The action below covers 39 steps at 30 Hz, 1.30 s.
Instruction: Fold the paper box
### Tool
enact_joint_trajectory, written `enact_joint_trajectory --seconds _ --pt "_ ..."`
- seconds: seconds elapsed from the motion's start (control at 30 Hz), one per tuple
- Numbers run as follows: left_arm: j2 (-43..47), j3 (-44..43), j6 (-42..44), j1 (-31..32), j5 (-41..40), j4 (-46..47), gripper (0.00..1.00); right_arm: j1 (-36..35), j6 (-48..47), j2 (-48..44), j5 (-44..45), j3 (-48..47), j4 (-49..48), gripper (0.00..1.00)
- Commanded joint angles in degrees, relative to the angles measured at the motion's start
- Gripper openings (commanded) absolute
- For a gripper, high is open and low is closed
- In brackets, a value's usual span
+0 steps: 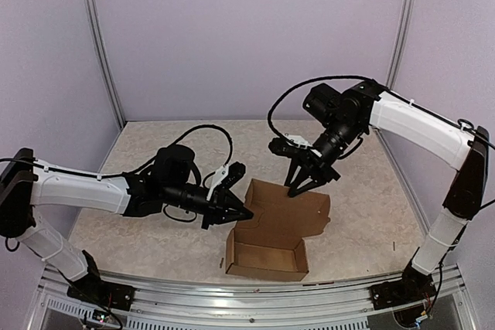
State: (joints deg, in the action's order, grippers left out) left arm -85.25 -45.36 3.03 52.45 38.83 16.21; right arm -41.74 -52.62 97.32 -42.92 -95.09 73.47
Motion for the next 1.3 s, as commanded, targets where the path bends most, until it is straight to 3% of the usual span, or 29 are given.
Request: enact_joint_trajectory --seconds 0.0,0.13,0.23,0.33,0.5,0.63,0.9,1.07,1.27 --pt "3.42 2.59 -1.01 0.17 -3.06 0.00 0.00 7.14 2.66 -5.47 -11.86 -0.72 -6.08 0.31" --pt "9.20 7.04 -2.65 -0.85 -4.22 2.91 0.00 16.62 7.29 -12.79 -14.53 7.90 -15.51 0.48" --pt "13.08 9.11 -4.55 -1.62 -4.05 3.90 0.00 19.54 14.94 -17.75 -8.17 17.69 -27.52 0.50" --pt "16.74 11.03 -5.61 -2.20 -6.93 5.49 0.00 20.15 18.47 -18.79 -3.70 23.60 -33.34 0.51" --pt "21.43 14.04 -8.41 -2.52 -14.84 10.35 0.00 20.45 21.38 -18.79 -9.31 29.44 -37.83 0.55" --pt "22.70 14.35 -9.12 -2.35 -17.02 11.02 0.00 20.37 22.96 -18.30 -14.32 30.57 -41.35 0.62" --pt "21.31 14.93 -10.97 -1.92 -18.27 16.22 0.00 19.19 27.58 -12.42 -19.17 28.65 -44.62 0.66" --pt "18.13 13.61 -11.52 -0.98 -20.31 18.71 0.00 17.52 33.34 -11.32 -17.95 28.77 -50.61 0.64" --pt "13.59 10.92 -12.64 0.20 -25.76 19.58 0.00 16.66 40.65 -12.66 -16.37 31.61 -60.14 0.41"
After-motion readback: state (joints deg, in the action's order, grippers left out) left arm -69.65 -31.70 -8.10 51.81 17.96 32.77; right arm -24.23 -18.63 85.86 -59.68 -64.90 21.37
